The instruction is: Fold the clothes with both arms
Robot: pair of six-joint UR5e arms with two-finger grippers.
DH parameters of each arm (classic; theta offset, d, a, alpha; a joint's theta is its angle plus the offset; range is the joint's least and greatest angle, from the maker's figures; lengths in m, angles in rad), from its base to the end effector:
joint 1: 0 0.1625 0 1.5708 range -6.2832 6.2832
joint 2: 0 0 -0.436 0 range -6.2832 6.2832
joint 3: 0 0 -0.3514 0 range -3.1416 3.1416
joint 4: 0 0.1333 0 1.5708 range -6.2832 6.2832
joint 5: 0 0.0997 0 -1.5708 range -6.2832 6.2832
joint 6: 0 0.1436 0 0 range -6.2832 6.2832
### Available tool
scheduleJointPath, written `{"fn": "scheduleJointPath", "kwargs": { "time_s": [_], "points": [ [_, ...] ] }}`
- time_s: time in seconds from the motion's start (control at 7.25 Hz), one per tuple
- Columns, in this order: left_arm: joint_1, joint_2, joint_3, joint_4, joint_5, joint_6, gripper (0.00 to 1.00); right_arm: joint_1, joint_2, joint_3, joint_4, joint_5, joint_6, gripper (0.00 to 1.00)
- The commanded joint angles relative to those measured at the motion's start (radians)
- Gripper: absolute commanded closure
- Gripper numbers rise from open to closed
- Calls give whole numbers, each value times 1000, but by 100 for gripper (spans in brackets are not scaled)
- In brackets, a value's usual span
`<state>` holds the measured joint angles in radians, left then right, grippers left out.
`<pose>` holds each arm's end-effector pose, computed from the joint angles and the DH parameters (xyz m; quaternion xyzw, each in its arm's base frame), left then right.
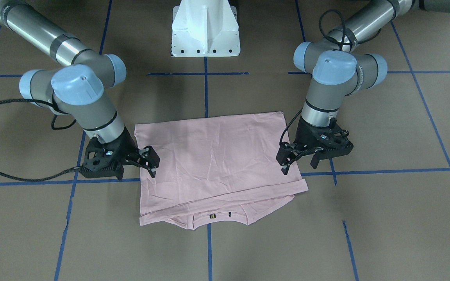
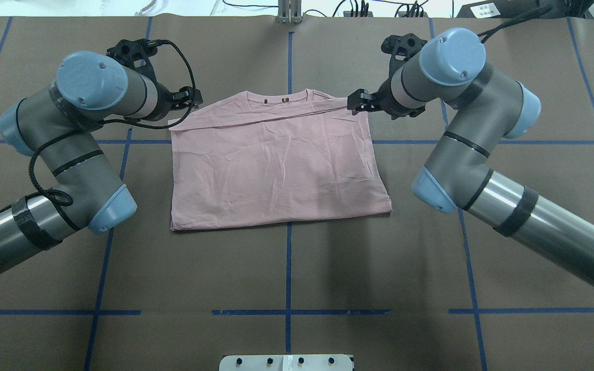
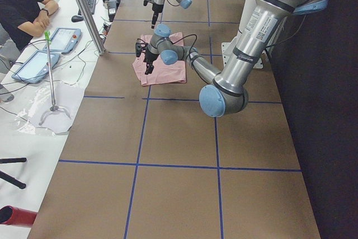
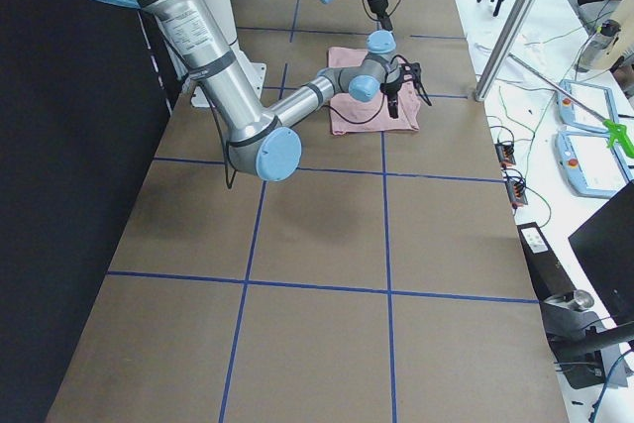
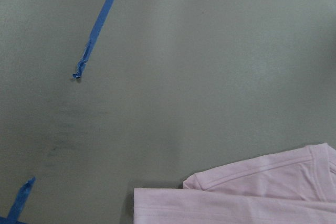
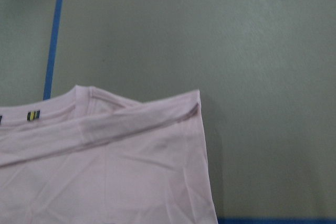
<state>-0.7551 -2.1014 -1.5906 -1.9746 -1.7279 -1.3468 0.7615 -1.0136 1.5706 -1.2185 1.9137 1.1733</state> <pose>0.4291 -0.5560 0.3554 0.1537 0.4368 -0.1976 0.8640 -0.4457 -0.5423 0.3512 0.1087 -0.4460 0.0865 0.8842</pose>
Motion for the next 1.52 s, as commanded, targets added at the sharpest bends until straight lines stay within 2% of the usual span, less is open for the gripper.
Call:
{"fn": "scheduleJointPath", "kwargs": {
  "time_s": [0.0,0.14,0.41,1.1,1.24,1.38],
  "points": [
    [25,6,-66,28,-9,-64,0,-124,-106,221,-191,-16,133,0],
    [32,12,-68,28,-4,-80,0,-177,-127,215,-191,-60,144,0],
    [52,9,-68,26,1,-103,0,-211,-177,210,-191,-64,141,0],
    [83,12,-69,25,36,-112,0,-215,-160,131,-185,-64,111,2],
    [85,14,-68,25,40,-112,0,-215,-149,131,-185,-64,112,9],
    [85,14,-68,25,42,-110,0,-215,-139,131,-185,-62,114,27]
  ]
}}
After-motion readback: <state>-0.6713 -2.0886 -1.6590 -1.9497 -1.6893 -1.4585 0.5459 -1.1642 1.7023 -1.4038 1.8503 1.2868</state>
